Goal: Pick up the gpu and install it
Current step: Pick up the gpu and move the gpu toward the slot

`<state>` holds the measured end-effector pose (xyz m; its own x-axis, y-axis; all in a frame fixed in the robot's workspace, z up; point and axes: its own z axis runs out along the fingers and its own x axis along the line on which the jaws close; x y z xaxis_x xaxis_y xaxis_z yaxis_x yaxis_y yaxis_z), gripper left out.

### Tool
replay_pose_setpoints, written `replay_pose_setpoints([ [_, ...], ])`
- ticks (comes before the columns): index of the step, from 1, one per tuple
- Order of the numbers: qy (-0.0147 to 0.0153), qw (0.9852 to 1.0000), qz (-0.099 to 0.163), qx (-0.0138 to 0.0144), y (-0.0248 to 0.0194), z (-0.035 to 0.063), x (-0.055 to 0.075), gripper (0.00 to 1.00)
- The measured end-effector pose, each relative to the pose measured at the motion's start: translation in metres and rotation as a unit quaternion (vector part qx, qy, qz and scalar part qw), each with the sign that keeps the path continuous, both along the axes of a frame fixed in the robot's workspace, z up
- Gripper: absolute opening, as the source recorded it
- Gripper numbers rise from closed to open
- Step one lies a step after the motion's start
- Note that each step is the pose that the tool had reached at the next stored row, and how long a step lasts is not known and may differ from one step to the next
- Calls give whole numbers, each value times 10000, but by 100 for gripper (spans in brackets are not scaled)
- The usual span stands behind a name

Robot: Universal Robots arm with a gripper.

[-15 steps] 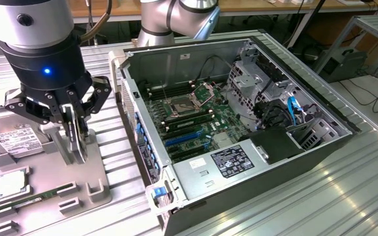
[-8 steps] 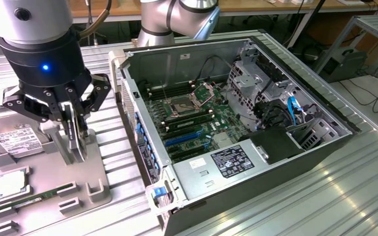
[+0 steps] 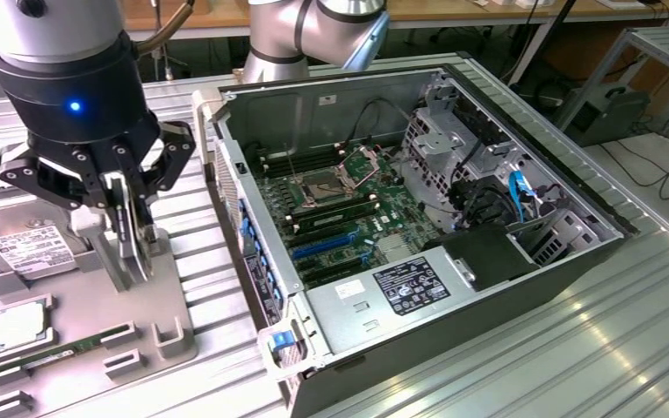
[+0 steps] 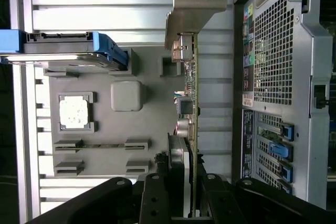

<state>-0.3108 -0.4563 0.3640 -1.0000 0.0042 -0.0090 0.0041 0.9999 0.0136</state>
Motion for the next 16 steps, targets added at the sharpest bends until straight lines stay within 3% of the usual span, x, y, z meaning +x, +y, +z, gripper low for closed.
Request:
replay_pose_setpoints([
  [16, 0, 10000, 0, 0, 1, 154, 1, 28],
])
